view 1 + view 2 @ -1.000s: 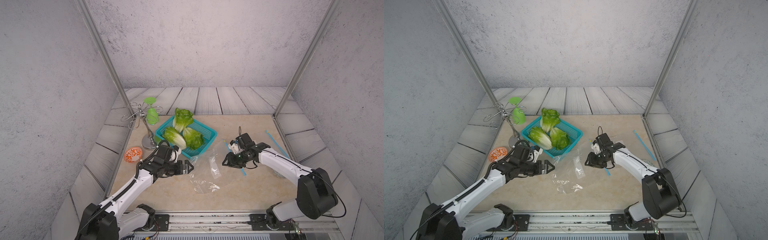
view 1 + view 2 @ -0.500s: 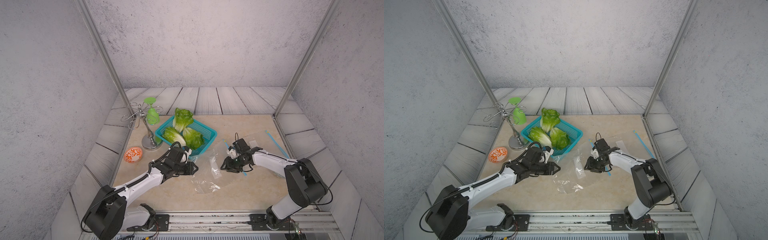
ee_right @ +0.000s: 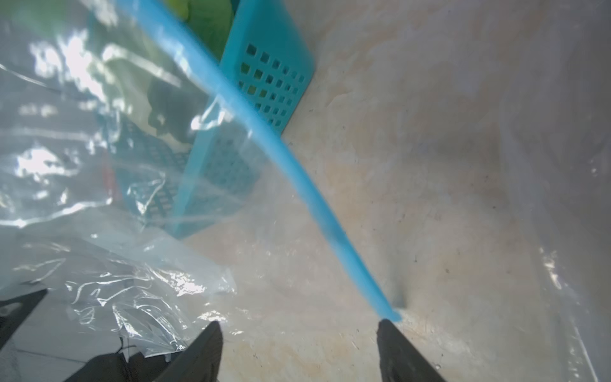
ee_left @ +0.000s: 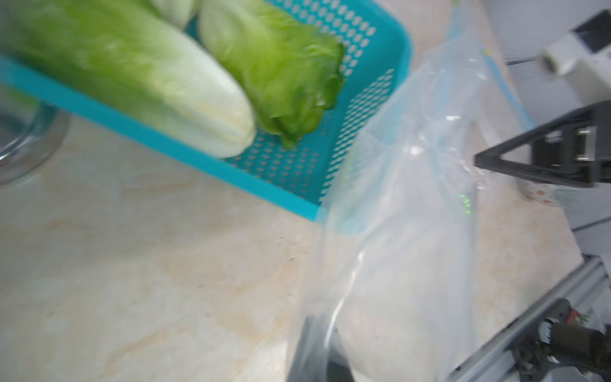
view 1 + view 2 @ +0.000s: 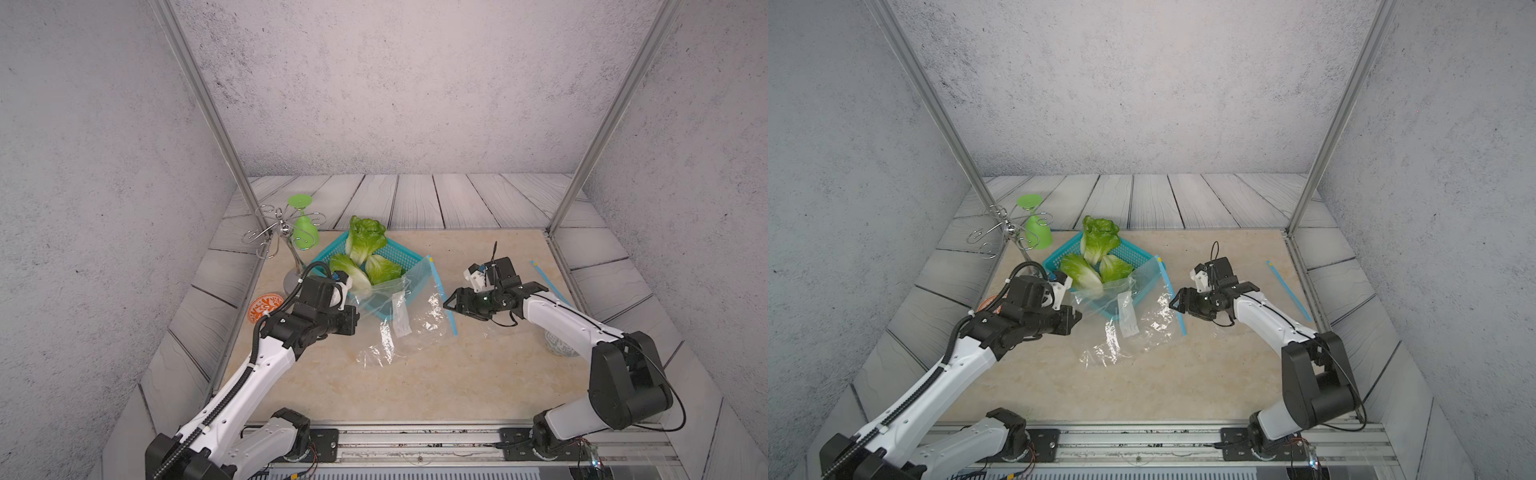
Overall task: Put the chinese cabbages into a zipper bag and zip it
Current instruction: Pick up the zipper food storage bag at the center of the board.
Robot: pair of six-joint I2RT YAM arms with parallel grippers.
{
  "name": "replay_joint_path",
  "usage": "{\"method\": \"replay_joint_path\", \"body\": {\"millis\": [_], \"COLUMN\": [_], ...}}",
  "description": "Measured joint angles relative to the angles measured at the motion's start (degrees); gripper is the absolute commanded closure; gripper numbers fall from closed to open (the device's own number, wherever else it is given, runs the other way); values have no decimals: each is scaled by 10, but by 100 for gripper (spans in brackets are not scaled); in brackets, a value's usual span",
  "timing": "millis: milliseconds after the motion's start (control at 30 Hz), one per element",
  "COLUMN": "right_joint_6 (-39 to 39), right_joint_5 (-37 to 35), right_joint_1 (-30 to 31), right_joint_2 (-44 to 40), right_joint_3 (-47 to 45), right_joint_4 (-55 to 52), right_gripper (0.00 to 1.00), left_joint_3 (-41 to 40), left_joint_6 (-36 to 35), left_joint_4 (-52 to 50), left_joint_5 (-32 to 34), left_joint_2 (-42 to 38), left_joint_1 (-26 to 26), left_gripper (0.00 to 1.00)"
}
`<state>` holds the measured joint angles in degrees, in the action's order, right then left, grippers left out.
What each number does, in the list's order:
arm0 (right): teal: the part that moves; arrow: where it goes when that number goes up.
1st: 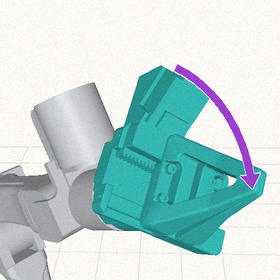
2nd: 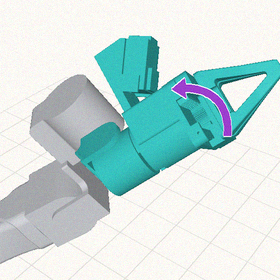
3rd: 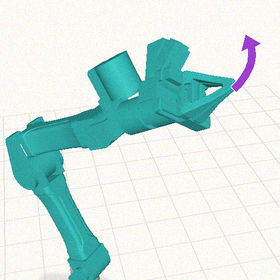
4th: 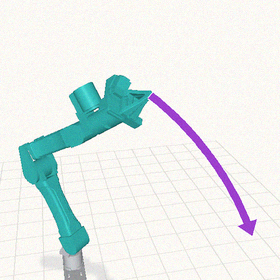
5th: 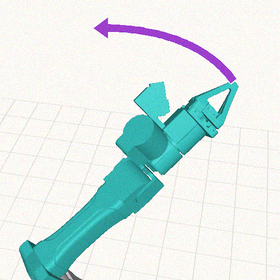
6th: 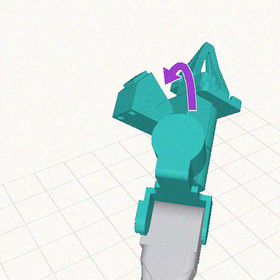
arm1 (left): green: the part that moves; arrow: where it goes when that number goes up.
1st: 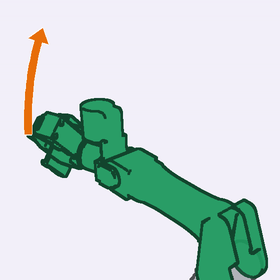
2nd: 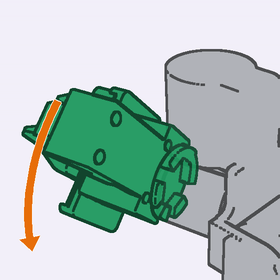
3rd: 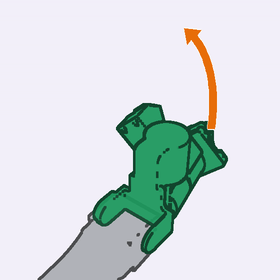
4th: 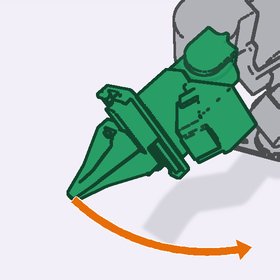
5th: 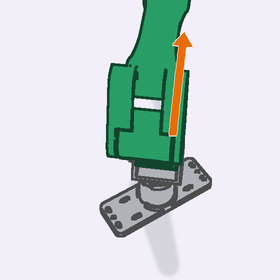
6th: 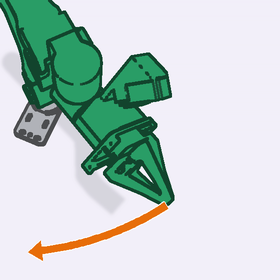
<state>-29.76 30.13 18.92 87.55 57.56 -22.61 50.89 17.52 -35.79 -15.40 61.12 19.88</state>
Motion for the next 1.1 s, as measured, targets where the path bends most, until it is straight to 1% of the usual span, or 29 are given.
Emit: {"method": "replay_joint_path", "body": {"millis": [67, 133, 267, 433, 533, 700, 767, 833, 867, 967, 1000, 1100], "right_joint_6": [2, 6, 19, 34, 34, 30, 23, 12, 3, -34, -50, -103], "right_joint_5": [3, 6, 30, 63, 78, 88, 89, 103, 112, 137, 143, 153], "right_joint_1": [-1, -1, 5, 34, 58, 91, 97, 99, 99, 101, 101, 101], "right_joint_2": [30, 63, 102, 104, 104, 105, 105, 105, 104, 94, 86, 53], "right_joint_3": [13, 34, 61, 53, 35, 29, 30, 31, 31, 23, 20, 18], "right_joint_4": [10, 18, 33, 36, 38, 31, 31, 34, 38, 49, 49, 48], "right_gripper": [20, 20, 23, 31, 44, 73, 83, 90, 93, 98, 100, 100], "left_joint_3": [5, 14, 36, 44, 44, 44, 44, 45, 49, 83, 103, 177], "left_joint_6": [-9, -15, -24, -28, -28, -28, -27, -26, -23, -10, -6, -3], "left_joint_4": [-25, -50, -75, -84, -84, -84, -84, -85, -88, -113, -124, -164], "left_joint_5": [7, 11, 10, 9, 8, 6, 5, 4, 4, 13, 19, 58], "left_joint_2": [32, 63, 99, 107, 107, 108, 109, 109, 109, 109, 109, 104], "left_joint_1": [-33, -52, -60, -71, -77, -80, -81, -82, -82, -84, -86, -89], "left_gripper": [100, 100, 100, 100, 100, 100, 99, 92, 85, 61, 56, 53]}}
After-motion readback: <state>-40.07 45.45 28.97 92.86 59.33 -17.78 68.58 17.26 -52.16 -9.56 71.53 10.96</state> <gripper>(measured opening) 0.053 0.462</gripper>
